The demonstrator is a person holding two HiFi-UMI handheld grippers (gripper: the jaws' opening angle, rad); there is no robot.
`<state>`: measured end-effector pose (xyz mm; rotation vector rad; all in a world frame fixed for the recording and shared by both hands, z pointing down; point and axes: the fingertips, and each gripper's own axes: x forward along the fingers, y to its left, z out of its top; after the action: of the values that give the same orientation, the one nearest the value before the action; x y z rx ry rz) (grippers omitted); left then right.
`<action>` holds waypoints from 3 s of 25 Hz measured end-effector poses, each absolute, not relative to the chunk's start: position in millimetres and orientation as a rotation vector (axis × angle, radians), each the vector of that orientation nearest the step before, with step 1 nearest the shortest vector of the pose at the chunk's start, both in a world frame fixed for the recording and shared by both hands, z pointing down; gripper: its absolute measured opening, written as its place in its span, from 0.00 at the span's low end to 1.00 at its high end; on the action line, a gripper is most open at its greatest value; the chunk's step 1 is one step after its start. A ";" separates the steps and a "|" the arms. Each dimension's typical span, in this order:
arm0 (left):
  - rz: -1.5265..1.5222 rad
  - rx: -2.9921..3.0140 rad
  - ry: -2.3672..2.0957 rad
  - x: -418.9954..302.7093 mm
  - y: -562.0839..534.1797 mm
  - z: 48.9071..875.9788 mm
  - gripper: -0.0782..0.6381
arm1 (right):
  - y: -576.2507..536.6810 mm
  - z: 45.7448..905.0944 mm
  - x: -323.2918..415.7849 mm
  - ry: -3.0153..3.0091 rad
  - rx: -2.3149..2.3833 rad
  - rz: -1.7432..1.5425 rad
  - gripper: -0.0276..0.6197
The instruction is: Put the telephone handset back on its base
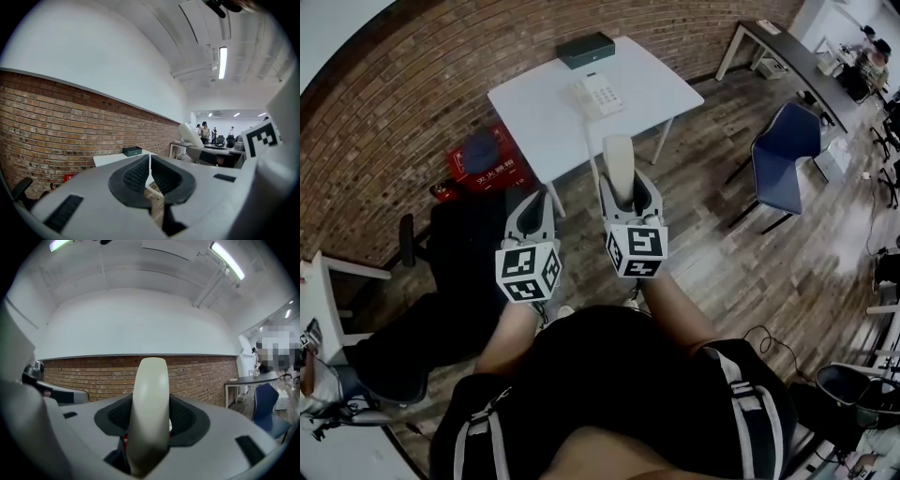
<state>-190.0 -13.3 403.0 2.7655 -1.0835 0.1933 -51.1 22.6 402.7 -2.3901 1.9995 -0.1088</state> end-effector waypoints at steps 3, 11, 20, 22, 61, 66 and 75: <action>0.187 2.765 -1.101 -176.6 -6.8 401.2 0.13 | 26.0 400.4 -41.9 2.038 -2.366 -0.085 0.36; 0.182 2.752 -1.155 -143.7 12.8 402.3 0.13 | 38.2 400.5 -5.5 2.069 -2.307 -0.098 0.36; 0.113 2.740 -1.239 -101.5 45.8 396.3 0.13 | 64.9 401.1 32.1 2.137 -2.230 -0.066 0.36; 0.115 2.739 -1.249 -95.3 54.9 397.0 0.13 | 69.3 401.7 37.2 2.151 -2.214 -0.066 0.36; 0.198 2.776 -1.131 3.9 -80.9 423.1 0.13 | -56.2 412.0 120.1 2.149 -2.205 -0.116 0.36; 0.196 2.748 -1.134 10.1 -120.0 424.2 0.13 | -95.1 413.0 127.5 2.164 -2.206 -0.140 0.36; 0.219 2.700 -1.134 17.5 -191.6 433.4 0.13 | -171.3 421.6 135.2 2.210 -2.208 -0.211 0.36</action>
<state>17.5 -191.6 433.4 2.7003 -1.1341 0.2187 135.2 -171.3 421.6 -2.2078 2.2099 -0.2110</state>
